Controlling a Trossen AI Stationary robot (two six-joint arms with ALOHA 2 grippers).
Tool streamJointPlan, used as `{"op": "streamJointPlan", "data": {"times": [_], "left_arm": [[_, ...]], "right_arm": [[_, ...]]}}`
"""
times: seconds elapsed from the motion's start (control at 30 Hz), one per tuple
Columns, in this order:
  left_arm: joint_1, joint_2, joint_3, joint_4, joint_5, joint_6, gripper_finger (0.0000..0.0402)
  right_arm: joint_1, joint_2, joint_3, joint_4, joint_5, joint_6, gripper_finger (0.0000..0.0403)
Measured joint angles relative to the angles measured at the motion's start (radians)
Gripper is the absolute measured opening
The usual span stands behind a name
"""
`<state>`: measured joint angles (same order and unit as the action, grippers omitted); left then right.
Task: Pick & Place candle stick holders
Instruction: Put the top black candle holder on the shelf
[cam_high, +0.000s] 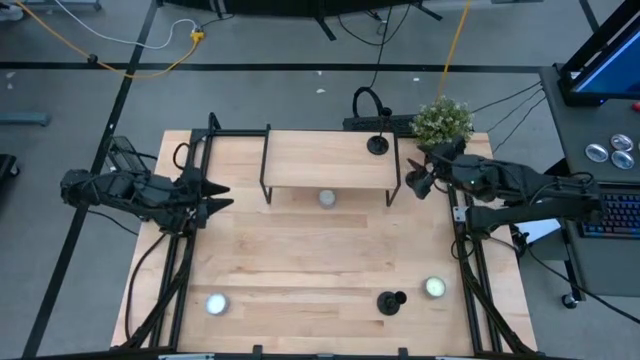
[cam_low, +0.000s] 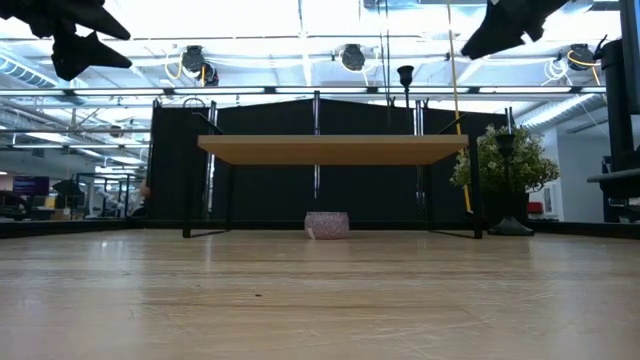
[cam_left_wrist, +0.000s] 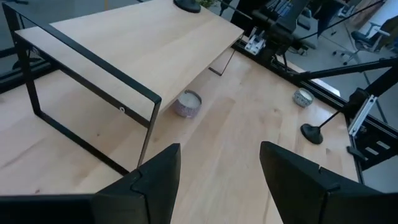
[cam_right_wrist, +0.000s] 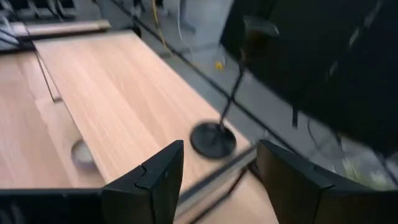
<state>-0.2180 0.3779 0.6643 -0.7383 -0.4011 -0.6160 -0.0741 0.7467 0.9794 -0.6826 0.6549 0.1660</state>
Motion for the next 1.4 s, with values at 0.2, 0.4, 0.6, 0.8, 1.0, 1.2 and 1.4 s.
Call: {"op": "streamJointPlan", "data": {"times": [0.2,0.4,0.6,0.8,1.0,1.2,1.4], "left_arm": [[0.0,0.0,0.0,0.001,-0.001,0.042,0.0225],[0.001,0.0,0.0,0.019,-0.042,0.071,0.0225],[0.0,0.0,0.0,0.032,-0.042,0.076,0.0225],[0.0,0.0,0.0,0.033,-0.042,0.075,0.0225],[0.0,0.0,0.0,0.033,-0.027,0.072,0.0225],[0.0,0.0,0.0,0.046,-0.026,0.08,0.0225],[0.0,0.0,0.0,0.052,-0.024,0.082,0.0225]], "right_arm": [[-0.064,0.129,0.165,-0.35,-0.02,0.216,0.0196],[-0.16,0.246,0.225,-0.476,-0.135,0.266,0.0196],[-0.231,0.29,0.225,-0.485,-0.188,0.26,0.0196],[-0.278,0.295,0.225,-0.489,-0.221,0.256,0.0196],[-0.313,0.295,0.225,-0.517,-0.242,0.237,0.0196],[-0.319,0.303,0.225,-0.549,-0.266,0.17,0.0196],[-0.319,0.309,0.225,-0.553,-0.266,0.128,0.0196]]}}
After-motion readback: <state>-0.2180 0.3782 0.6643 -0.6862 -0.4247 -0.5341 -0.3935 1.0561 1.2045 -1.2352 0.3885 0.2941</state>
